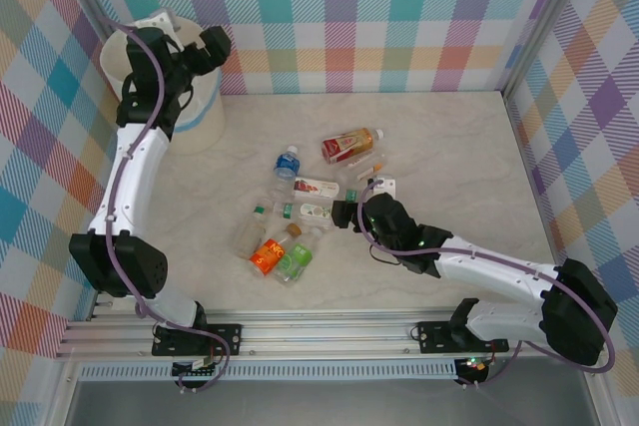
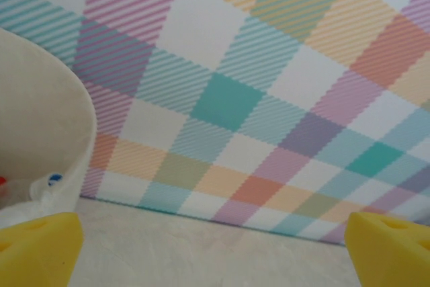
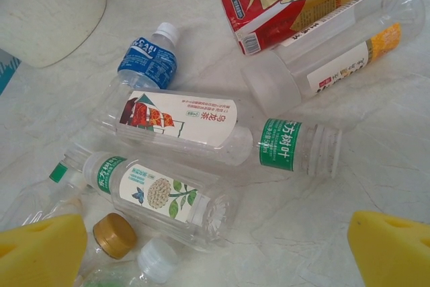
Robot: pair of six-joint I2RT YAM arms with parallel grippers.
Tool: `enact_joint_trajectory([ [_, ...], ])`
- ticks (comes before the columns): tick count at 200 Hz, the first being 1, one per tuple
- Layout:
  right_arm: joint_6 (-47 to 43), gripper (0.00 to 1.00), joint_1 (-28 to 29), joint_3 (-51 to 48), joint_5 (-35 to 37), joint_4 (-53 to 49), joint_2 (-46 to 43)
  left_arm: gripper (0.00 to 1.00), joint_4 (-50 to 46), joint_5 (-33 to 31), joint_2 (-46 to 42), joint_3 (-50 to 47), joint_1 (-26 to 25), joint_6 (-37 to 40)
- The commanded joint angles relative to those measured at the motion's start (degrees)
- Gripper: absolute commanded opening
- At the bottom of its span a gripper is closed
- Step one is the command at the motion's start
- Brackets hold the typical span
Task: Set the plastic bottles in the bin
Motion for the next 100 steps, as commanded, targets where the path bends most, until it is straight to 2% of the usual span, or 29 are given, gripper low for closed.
enact_joint_trajectory([
  [1, 1.0, 1.0, -0.33, 1.66, 0.37, -0.22, -0.22, 1.0, -4.21, 7.23, -1.94, -2.59, -2.48, 4.68],
  [29, 1.04, 1.0, -0.28, 1.62, 0.87, -0.09, -0.32, 1.0, -11.6, 7.04, -2.09, -4.74, -5.84, 10.79],
  [59, 1.6, 1.0, -0.28, 1.56, 1.23, -0.03, 0.08, 1.0, -16.61, 5.14, -1.28, -8.33, -8.09, 11.75],
  [78, 2.79, 1.0, -0.28, 1.55, 2.53, -0.41, 0.2, 1.0, -18.88, 6.28, 0.95, -9.93, -9.42, 12.94],
  [100, 3.57, 1.0, -0.3, 1.22, 3.77, -0.52, -0.12, 1.0, -23.43, 3.9, 5.33, -9.04, -11.46, 15.33],
])
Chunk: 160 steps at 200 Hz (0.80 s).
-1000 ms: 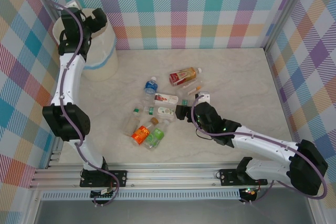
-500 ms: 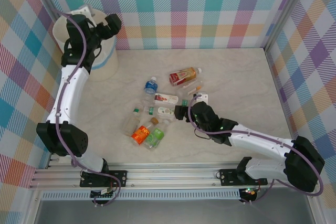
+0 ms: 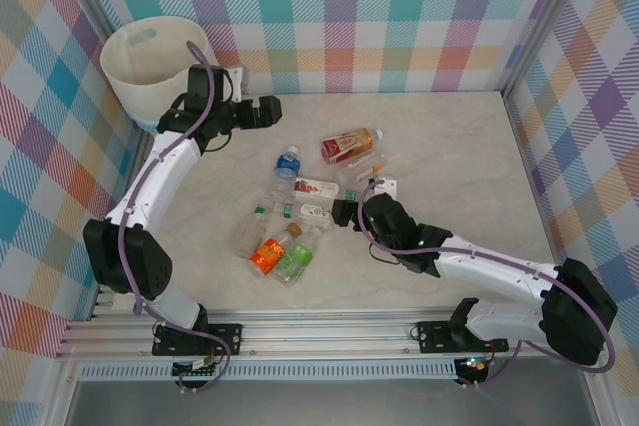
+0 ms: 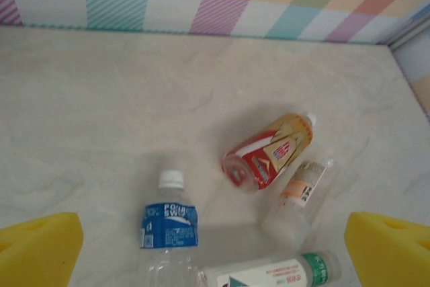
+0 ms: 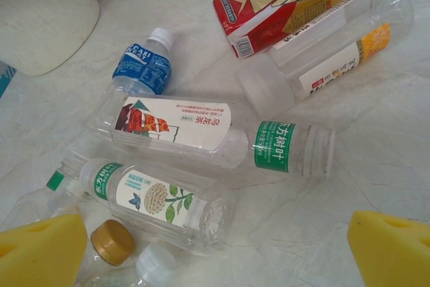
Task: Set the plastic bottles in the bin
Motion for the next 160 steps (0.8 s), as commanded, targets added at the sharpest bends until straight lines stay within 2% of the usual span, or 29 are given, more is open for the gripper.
enact_joint_trajectory([
  [1, 1.94, 1.0, -0.29, 1.17, 2.39, -0.28, -0.08, 1.0, -6.36, -1.19, 4.18, -0.11, -2.1, 4.11],
  [26, 2.46, 1.0, -0.28, 1.48, 2.31, -1.33, -0.13, 1.0, -6.72, -0.21, 8.55, -0.08, -3.85, 6.33],
  [51, 3.65, 1.0, -0.28, 1.38, 2.33, -2.21, -0.13, 1.0, -8.37, -3.06, 13.9, 1.49, -5.56, 7.33],
  [105, 3.62, 1.0, -0.29, 1.45, 2.55, -3.1, -0.31, 0.89, -13.31, -9.72, 24.02, 7.82, -8.31, 7.86],
  [160, 3.71, 1.0, -0.28, 1.3, 2.52, -3.21, -0.23, 0.79, -13.98, -9.8, 29.31, 10.51, -8.41, 7.14],
])
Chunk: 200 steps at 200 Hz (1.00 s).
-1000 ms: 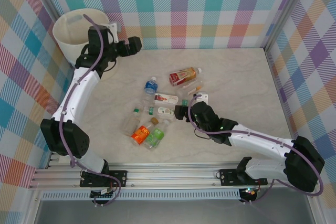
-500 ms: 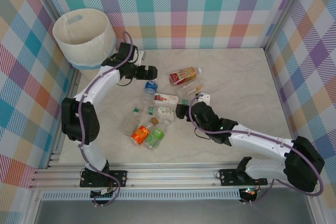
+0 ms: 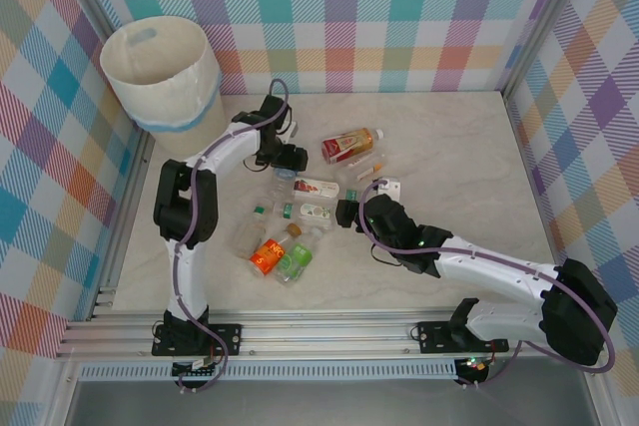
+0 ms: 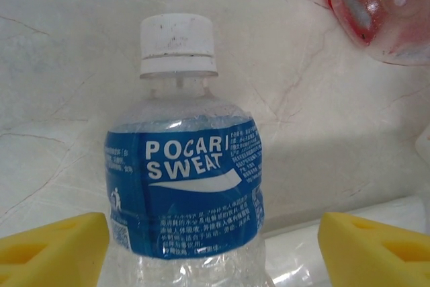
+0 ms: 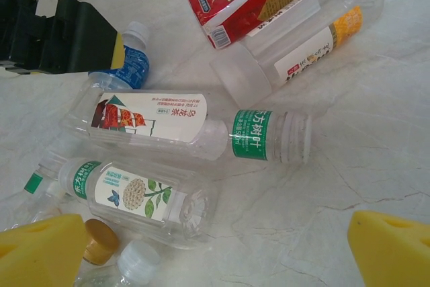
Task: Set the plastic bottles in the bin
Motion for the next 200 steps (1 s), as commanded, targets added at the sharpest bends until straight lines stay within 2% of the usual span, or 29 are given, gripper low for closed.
enact_joint_trajectory([
  [1, 1.02, 1.0, -0.26, 1.31, 1.08, -0.05, -0.23, 0.78, -1.85, -0.82, 2.08, 2.58, -0.23, 0.02],
  [106, 1.59, 1.0, -0.26, 0.97, 1.02, -0.22, 0.23, 0.78, -2.32, -4.41, 3.65, 0.83, 1.68, 0.05],
  [165, 1.64, 1.0, -0.26, 1.46, 0.91, 0.15, 1.39, 0.79, -1.01, -2.23, 5.04, -0.53, 2.58, 1.13],
  [200, 1.31, 1.0, -0.27, 2.26, 0.87, -0.08, 2.21, 0.69, 0.01, -2.21, 3.35, -0.98, 2.58, 0.97],
])
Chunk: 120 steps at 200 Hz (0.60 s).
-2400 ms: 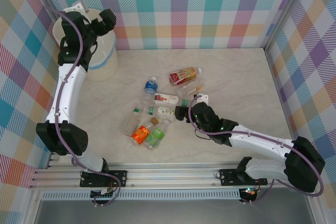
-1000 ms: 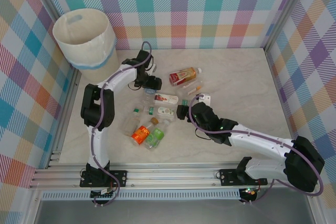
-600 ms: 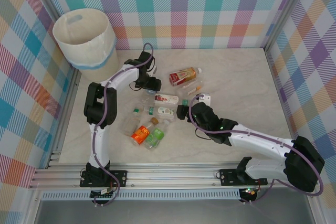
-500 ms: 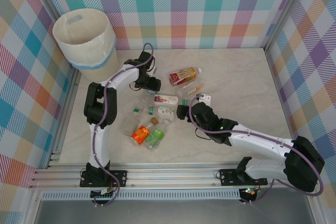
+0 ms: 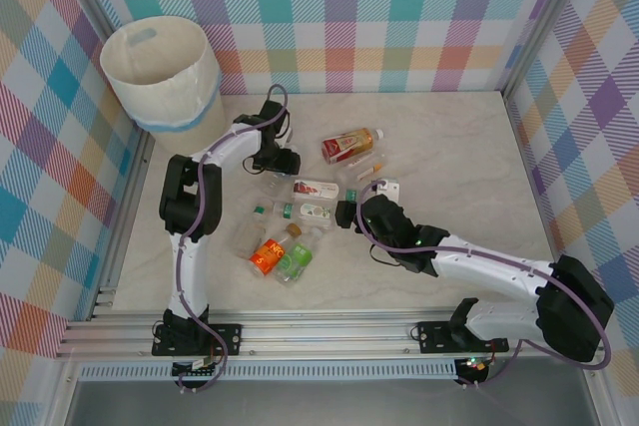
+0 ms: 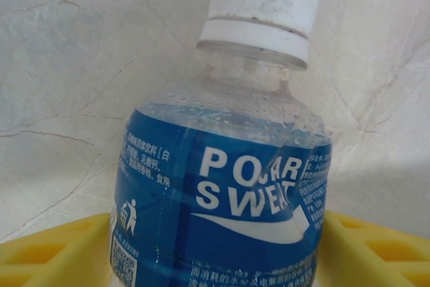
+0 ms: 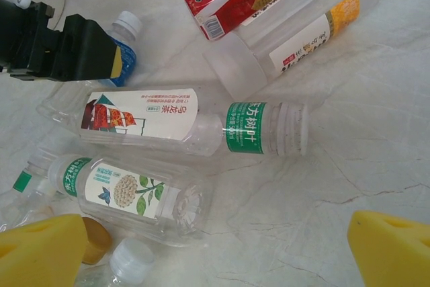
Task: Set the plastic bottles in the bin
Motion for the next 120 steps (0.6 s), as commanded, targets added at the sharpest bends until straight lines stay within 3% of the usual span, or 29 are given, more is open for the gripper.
enact_joint_trajectory([
  [1, 0.23, 1.0, -0.31, 2.21, 0.88, -0.08, 0.56, 0.69, 0.27, 0.56, -0.7, -1.48, 0.55, 0.59],
  [120, -0.91, 1.0, -0.26, 2.04, 0.45, 1.6, -0.39, 0.53, 10.87, 0.83, -18.14, -10.0, 1.41, -3.24],
])
